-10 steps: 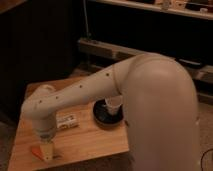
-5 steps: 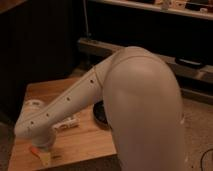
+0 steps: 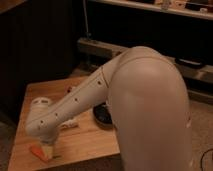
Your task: Place the pepper in the ceramic cup
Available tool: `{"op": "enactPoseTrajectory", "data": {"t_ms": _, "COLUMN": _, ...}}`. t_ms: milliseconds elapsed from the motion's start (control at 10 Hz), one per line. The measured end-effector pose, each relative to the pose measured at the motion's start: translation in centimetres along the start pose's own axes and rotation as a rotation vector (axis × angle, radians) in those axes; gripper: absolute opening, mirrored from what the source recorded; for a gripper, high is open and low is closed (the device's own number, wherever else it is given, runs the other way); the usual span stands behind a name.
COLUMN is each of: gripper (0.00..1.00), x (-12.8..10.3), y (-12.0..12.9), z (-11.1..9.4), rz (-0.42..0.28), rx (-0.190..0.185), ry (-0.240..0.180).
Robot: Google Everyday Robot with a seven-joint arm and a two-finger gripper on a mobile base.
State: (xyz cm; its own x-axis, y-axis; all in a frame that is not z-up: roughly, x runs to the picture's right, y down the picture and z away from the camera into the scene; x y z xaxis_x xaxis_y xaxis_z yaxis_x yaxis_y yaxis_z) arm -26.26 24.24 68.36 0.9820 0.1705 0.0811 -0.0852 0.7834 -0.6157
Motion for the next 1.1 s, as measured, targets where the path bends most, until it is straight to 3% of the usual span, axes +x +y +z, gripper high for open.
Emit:
{"op": "enactPoseTrajectory", "data": {"t_ms": 100, "gripper": 0.80, "x": -0.5, "y": 0.3, "z": 0.4, "rz": -0.011, "rx": -0.037, "ry": -0.040}}
{"op": "enactPoseTrajectory", "data": {"t_ms": 200, "gripper": 0.80, "x": -1.2, "y": 0.8, "z": 0.9, "rz": -0.039, "rx": -0.137, "ry": -0.117}}
{"op": "enactPoseTrajectory", "data": {"t_ms": 400, "gripper": 0.80, "x": -1.8, "y": 1.0, "z": 1.5, "rz": -0.084, "rx": -0.267, "ry": -0.215}}
{"op": "enactPoseTrajectory", "data": {"t_ms": 500, "gripper": 0.80, "x": -1.9, "y": 1.0, "z": 1.5, "rz": -0.097, "rx": -0.292, "ry": -0.236}}
{"op": "enactPoseTrajectory", "data": {"t_ms": 600, "gripper": 0.80, "x": -2.1, "y": 1.3, "z": 1.5, "rz": -0.123, "rx": -0.281, "ry": -0.247}}
{"op": "enactPoseTrajectory", "data": {"t_ms": 1100, "gripper": 0.80, "x": -2.7, "y": 3.6, "z": 1.7, "rz": -0.186, "rx": -0.230, "ry": -0.202}}
